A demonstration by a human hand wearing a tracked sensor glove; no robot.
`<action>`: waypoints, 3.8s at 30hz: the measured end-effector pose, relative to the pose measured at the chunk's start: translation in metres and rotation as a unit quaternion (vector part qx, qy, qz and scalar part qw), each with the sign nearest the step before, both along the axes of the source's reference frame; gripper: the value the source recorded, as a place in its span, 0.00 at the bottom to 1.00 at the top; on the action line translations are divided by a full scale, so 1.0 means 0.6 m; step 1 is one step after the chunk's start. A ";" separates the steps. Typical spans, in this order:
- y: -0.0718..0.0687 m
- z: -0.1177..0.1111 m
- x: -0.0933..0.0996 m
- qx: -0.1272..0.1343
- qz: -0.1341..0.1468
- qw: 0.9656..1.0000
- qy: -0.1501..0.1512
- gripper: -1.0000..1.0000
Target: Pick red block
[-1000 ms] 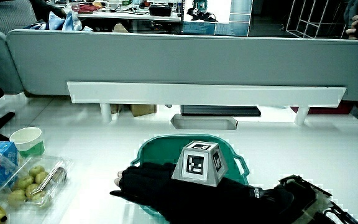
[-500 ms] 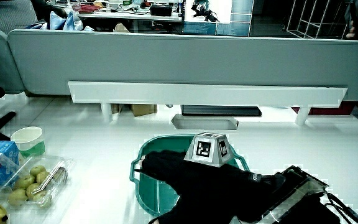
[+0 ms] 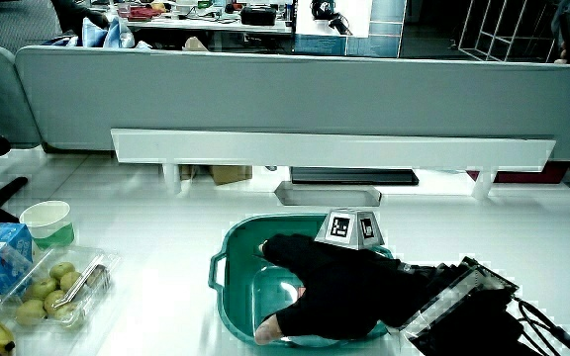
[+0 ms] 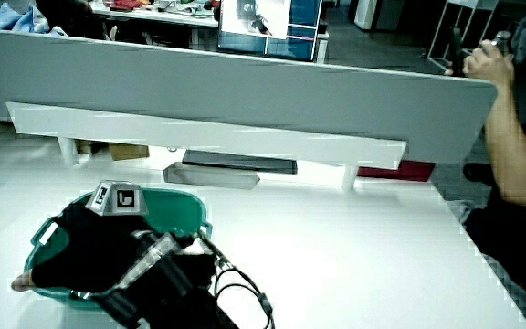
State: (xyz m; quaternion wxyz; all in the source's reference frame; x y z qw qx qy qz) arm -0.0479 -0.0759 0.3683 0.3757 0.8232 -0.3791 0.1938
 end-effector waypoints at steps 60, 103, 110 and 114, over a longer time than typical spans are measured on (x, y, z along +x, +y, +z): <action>-0.056 0.121 0.039 0.054 0.043 0.973 0.221 0.69; -0.053 0.108 0.033 0.085 0.025 0.976 0.198 1.00; -0.048 0.079 0.031 0.104 0.016 0.977 0.187 1.00; -0.045 0.062 0.030 0.113 0.011 0.977 0.179 1.00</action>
